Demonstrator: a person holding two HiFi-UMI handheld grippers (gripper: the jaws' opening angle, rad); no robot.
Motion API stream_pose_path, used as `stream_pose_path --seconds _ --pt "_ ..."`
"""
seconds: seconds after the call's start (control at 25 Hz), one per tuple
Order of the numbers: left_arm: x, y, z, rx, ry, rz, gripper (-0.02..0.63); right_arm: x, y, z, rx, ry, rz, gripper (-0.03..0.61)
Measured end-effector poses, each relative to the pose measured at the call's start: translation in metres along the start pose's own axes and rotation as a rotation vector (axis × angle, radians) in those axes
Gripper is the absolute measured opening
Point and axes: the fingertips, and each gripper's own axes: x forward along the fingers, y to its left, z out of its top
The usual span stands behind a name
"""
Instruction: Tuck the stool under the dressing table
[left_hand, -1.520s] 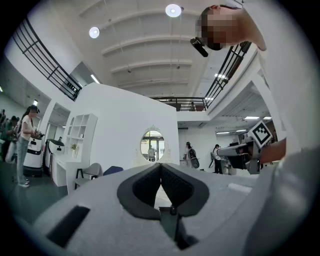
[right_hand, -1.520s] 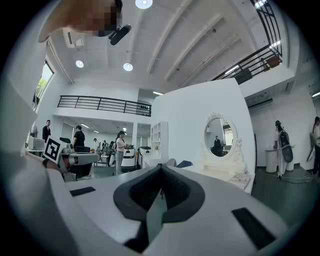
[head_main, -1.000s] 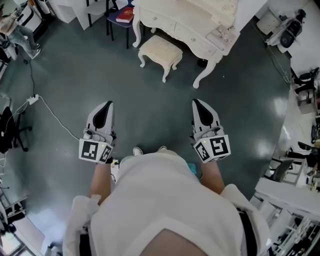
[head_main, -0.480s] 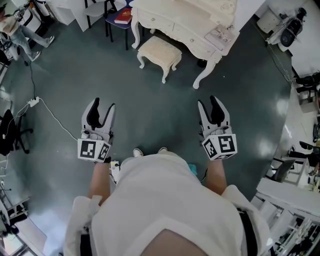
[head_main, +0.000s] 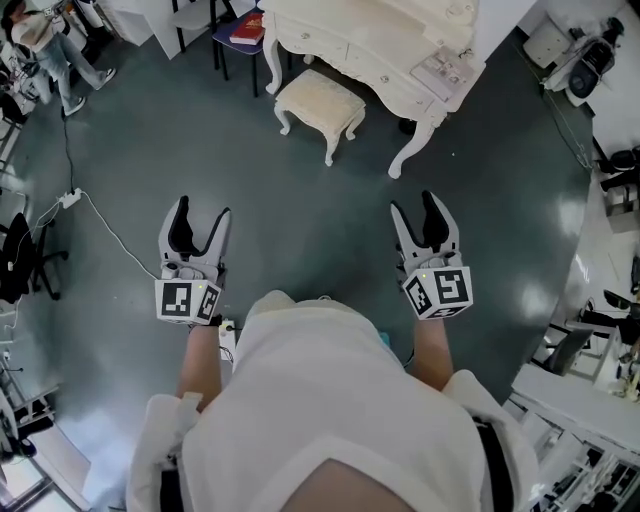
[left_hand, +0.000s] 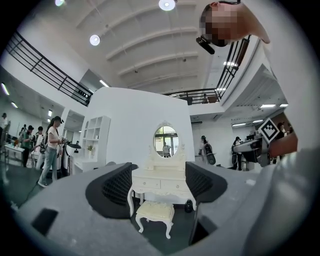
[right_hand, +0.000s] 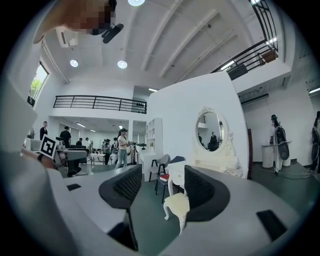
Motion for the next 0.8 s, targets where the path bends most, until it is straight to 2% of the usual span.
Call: stream_pose_path --seconds 0.2,0.36,0.6,0.8 --pt "0.015 0.001 -0.015 -0.008 0.032 -0.006 0.331 0.020 -0.005 -0.009 0.021 0.012 0.011 0.253" --pt "0.054 0.022 -0.036 -0.045 0.051 -0.020 0.331 0.059 -0.010 -0.020 0.023 0.047 0.013 0.252" --pt "0.165 0.067 -0.085 -0.110 0.087 -0.093 0.331 0.161 -0.040 -0.034 0.023 0.098 -0.031 0.250" --pt "0.273 0.126 -0.084 -0.101 0.098 -0.162 0.331 0.274 -0.058 -0.016 0.009 0.117 -0.046 0.250"
